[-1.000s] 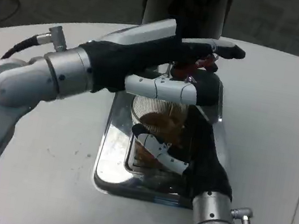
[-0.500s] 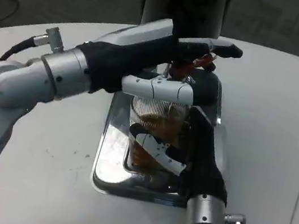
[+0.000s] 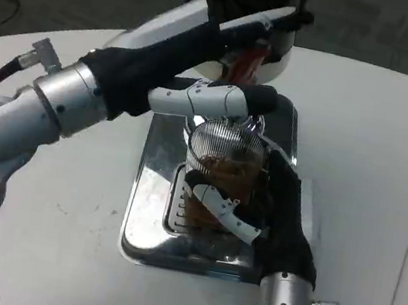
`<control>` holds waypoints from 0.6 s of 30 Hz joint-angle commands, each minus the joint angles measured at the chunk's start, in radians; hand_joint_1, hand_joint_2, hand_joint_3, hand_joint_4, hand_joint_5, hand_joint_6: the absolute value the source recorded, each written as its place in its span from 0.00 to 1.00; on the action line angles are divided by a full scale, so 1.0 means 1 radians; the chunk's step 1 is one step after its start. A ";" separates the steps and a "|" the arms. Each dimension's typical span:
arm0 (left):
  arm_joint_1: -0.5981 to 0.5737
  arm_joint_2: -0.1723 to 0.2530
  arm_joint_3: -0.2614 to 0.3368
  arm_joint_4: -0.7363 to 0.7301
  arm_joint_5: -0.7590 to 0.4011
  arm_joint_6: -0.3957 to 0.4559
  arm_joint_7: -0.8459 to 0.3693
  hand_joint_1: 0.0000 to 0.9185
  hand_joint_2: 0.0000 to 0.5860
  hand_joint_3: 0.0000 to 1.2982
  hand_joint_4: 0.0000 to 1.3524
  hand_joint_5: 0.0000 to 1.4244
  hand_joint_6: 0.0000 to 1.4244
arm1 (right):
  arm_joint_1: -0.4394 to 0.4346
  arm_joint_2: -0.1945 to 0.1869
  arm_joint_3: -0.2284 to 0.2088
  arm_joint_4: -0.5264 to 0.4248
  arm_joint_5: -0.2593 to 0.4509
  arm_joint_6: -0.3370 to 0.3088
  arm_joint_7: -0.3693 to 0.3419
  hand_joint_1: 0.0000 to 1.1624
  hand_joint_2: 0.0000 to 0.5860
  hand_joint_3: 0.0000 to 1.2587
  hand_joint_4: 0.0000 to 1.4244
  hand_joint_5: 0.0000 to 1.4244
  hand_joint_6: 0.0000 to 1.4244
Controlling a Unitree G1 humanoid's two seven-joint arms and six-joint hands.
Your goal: Grasp the cup under the faucet to collect the drink, then remove the cup.
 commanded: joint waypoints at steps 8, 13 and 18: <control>0.024 -0.021 0.063 -0.062 -0.055 -0.008 0.020 0.00 0.15 0.06 0.07 0.17 0.15 | 0.044 0.012 -0.001 -0.061 -0.015 0.009 -0.015 0.70 0.43 0.38 0.42 0.44 0.25; 0.065 -0.010 0.090 -0.121 -0.082 0.015 0.010 0.00 0.17 0.08 0.08 0.18 0.16 | 0.051 0.008 -0.002 -0.074 -0.021 0.018 -0.010 0.70 0.43 0.40 0.43 0.45 0.25; 0.158 -0.001 0.130 -0.197 -0.116 0.060 0.011 0.00 0.17 0.08 0.08 0.18 0.15 | 0.066 0.003 -0.004 -0.092 -0.020 0.021 -0.001 0.70 0.43 0.40 0.43 0.45 0.25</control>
